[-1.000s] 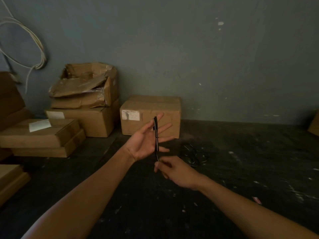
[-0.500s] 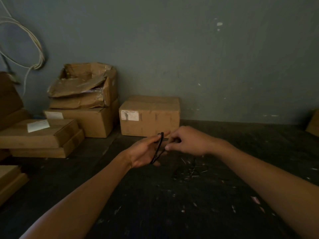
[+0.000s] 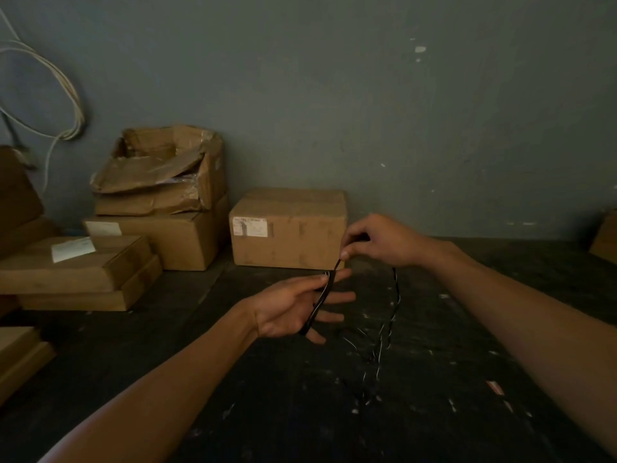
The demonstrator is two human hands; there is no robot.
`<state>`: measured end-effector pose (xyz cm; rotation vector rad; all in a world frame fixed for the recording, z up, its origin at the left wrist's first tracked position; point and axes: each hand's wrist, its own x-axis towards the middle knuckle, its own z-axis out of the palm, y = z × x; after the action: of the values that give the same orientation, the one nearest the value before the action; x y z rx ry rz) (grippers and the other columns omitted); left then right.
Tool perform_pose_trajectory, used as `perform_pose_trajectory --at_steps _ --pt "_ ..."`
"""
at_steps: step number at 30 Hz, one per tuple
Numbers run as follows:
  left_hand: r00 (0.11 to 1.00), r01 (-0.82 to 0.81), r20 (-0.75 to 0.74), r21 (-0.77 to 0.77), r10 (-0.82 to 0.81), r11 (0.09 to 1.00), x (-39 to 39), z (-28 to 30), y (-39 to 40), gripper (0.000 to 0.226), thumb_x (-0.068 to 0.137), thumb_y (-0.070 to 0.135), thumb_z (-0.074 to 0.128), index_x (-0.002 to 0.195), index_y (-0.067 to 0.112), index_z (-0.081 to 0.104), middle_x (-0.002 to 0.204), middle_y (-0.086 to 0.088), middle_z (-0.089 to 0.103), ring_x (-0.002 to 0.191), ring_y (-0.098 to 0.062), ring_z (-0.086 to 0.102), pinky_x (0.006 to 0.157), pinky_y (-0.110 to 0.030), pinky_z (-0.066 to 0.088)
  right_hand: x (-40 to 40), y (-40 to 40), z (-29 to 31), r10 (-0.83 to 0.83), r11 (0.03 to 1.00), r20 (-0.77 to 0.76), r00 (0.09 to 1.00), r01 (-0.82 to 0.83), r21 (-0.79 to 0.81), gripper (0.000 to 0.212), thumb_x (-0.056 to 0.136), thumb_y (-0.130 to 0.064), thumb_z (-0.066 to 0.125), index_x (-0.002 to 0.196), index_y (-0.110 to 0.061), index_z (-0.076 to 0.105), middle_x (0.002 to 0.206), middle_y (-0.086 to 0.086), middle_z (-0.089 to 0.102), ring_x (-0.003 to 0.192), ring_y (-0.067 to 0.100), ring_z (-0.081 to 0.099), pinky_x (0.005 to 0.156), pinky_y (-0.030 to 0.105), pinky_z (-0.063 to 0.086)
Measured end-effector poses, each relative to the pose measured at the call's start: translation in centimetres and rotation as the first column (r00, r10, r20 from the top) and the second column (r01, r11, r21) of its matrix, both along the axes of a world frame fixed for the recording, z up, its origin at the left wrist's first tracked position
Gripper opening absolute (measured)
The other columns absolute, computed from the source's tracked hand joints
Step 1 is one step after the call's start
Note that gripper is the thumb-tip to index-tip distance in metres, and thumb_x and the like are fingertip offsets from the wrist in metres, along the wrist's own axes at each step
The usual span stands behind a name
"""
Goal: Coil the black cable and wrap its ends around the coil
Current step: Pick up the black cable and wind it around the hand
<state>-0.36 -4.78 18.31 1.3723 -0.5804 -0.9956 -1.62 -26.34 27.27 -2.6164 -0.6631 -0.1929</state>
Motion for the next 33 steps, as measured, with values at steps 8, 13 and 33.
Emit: perform_pose_trajectory --at_steps 8,13,33 --pt "0.994 0.095 -0.045 -0.119 -0.1 0.988 -0.7 1.8 0.0 0.044 0.096 0.044 0.038 0.139 0.043 0.046 0.151 -0.005 0.045 0.137 -0.036 0.041 0.106 -0.073 0.023 0.8 -1.3 -2.0 -0.003 0.942 -0.073 0.997 0.027 0.335 0.013 0.092 -0.017 0.062 0.1 -0.022 0.072 0.095 -0.013 0.069 0.096 0.001 0.063 0.085 0.02 0.046" --pt "0.988 0.124 -0.051 -0.268 -0.143 0.955 -0.9 3.6 -0.4 0.045 0.096 0.042 0.038 0.14 0.041 0.047 0.152 -0.008 0.043 0.137 -0.04 0.04 0.102 -0.073 0.03 0.5 -0.6 -7.3 -0.018 0.83 -0.223 0.975 0.139 0.54 0.021 0.099 -0.024 0.05 0.106 -0.022 0.07 0.097 0.012 0.071 0.079 0.029 0.064 0.071 0.042 0.053" --pt "0.949 -0.308 -0.062 -0.368 0.308 0.877 2.5 4.5 0.5 0.04 0.099 0.045 0.034 0.137 0.045 0.046 0.148 -0.005 0.047 0.134 -0.04 0.043 0.099 -0.073 0.034 -4.8 7.8 -10.5 0.076 0.819 -0.366 0.928 0.152 0.554 0.022 0.102 -0.026 0.042 0.116 -0.024 0.059 0.067 -0.003 0.05 0.059 0.008 0.047 0.055 0.022 0.039"
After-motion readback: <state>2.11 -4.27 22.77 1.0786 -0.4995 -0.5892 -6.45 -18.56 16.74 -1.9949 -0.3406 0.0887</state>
